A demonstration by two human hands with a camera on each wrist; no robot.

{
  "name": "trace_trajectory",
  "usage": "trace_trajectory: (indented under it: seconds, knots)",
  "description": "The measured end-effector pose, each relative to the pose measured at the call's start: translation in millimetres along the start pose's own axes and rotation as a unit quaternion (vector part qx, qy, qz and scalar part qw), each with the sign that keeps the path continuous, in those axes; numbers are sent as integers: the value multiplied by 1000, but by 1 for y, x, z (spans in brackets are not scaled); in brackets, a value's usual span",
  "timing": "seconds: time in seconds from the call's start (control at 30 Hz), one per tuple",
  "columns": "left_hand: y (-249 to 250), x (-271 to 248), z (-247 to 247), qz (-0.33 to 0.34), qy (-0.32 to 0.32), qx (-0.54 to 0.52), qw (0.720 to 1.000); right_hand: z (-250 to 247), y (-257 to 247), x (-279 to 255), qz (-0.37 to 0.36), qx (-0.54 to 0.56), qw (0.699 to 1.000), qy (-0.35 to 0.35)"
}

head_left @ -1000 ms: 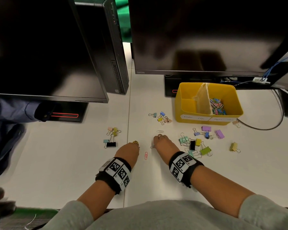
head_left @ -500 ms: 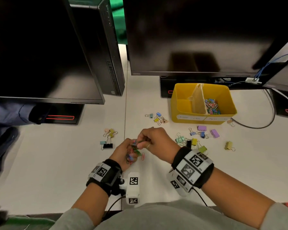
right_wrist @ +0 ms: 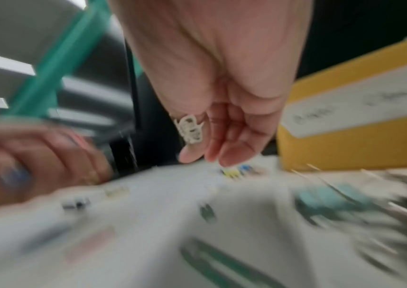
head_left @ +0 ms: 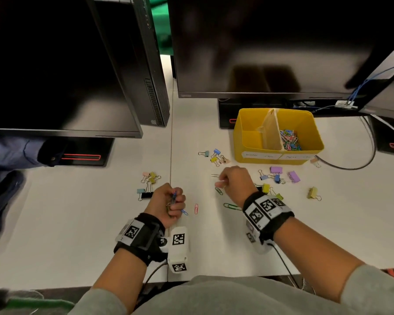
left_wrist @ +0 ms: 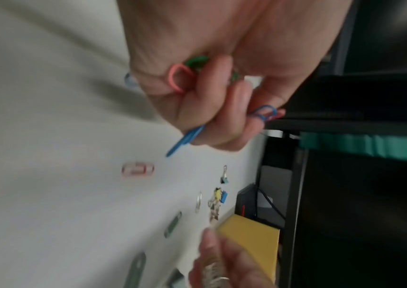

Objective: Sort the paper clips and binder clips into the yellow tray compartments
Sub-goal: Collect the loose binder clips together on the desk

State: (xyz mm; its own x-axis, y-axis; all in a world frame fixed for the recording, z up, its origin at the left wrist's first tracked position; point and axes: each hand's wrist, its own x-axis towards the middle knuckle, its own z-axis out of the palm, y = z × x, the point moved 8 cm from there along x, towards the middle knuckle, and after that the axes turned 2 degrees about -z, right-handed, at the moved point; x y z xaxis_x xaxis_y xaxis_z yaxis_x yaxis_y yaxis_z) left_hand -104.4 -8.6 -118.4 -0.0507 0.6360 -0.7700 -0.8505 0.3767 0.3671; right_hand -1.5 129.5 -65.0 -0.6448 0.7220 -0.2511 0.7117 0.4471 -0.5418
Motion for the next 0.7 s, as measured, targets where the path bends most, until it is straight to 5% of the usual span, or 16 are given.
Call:
trace_trajectory:
  seconds: [0.07, 0.37, 0.53, 0.6, 0.7]
  knots:
    - [7, -3, -9, 32, 19, 15, 999, 18, 23, 4, 52, -56, 996, -47]
    - [0, -5, -24, 58, 52, 157, 985, 45, 7, 5, -18, -131, 987, -97]
    - [5, -10, -30, 63, 82, 172, 980, 37, 7, 10, -37, -47, 995, -76]
    - [20, -20, -34, 108, 163, 305, 932, 28, 10, 17, -19, -19, 999, -29]
    - [46, -47, -34, 199, 311, 552, 748, 24, 16, 29, 20, 7, 1000, 1]
